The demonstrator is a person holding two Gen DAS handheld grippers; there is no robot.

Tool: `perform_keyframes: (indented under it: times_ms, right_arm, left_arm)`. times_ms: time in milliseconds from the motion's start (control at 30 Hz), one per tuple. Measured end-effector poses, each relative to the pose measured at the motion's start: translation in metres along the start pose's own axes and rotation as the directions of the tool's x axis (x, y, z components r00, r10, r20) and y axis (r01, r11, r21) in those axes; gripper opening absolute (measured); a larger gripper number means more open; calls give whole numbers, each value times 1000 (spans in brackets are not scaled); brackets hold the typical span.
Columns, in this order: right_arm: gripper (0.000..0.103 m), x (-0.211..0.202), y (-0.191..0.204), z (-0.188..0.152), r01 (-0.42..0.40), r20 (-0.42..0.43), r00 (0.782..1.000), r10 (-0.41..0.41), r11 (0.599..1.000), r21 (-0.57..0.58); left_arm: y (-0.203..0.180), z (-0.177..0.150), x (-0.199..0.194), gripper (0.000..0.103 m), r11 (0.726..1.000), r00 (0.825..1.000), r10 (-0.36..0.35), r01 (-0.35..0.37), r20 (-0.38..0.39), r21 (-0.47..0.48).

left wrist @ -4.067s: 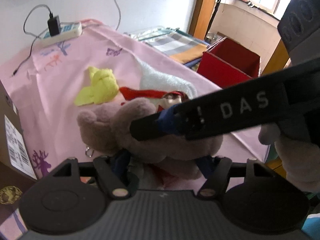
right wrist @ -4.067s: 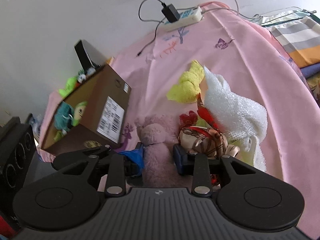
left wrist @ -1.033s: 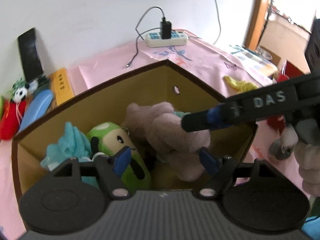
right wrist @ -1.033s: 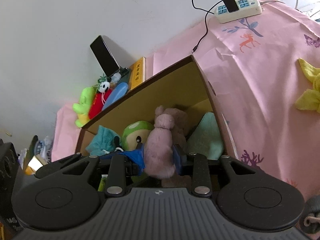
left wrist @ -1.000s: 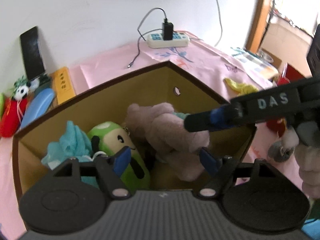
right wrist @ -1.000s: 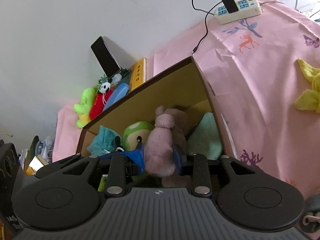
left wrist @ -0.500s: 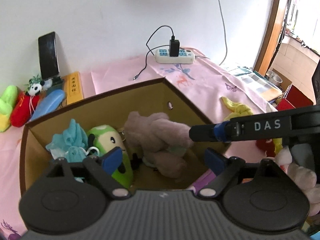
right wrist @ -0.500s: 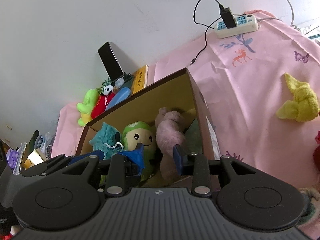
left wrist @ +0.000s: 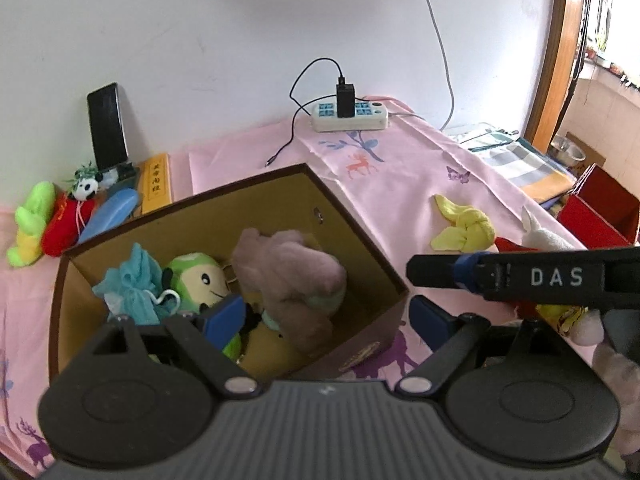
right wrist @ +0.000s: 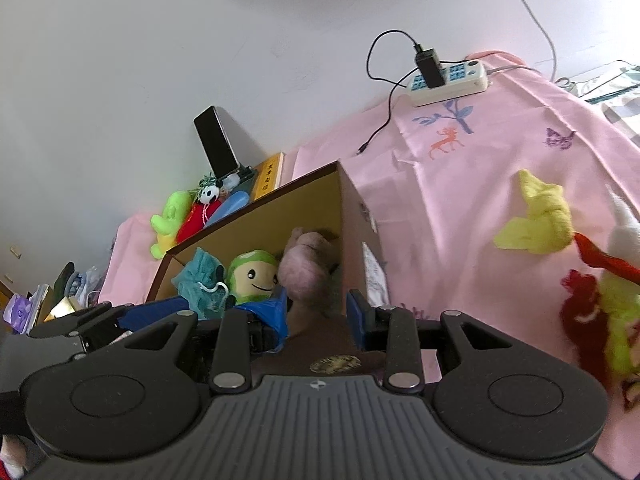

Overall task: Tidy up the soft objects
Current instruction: 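Open the right gripper to release the bear and withdraw, then move the right gripper to the heap and grasp the grey-white plush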

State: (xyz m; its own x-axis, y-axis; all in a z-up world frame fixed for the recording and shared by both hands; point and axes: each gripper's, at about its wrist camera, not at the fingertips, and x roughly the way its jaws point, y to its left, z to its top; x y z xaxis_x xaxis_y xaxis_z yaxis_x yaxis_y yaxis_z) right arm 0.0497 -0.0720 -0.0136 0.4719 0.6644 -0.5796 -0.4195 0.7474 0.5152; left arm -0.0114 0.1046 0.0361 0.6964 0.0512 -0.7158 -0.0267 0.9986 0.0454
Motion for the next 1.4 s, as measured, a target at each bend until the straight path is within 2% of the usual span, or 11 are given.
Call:
perform_keyframes:
  times_ms: [133, 633, 1000, 1233, 1400]
  right_arm:
    - [16, -11, -6, -5, 16, 12, 1000, -16, 1000, -7]
    - [16, -40, -32, -20, 76, 42, 996, -74, 997, -28]
    - [16, -57, -64, -38, 165, 30, 986, -165, 986, -22]
    - [16, -61, -97, -51, 234, -16, 972, -234, 971, 37]
    - [16, -57, -104, -54, 225, -42, 974, -222, 972, 62]
  left_arm:
    - [-18, -2, -3, 90, 999, 1000, 27, -27, -10, 27]
    - [-65, -6, -9, 91, 996, 1000, 5, -3, -17, 90]
    - [-92, -28, -8, 91, 988, 996, -81, 86, -46, 125]
    - [-111, -46, 6, 91, 975, 985, -150, 162, -84, 155]
    - [-126, -57, 19, 92, 961, 979, -183, 197, -87, 196]
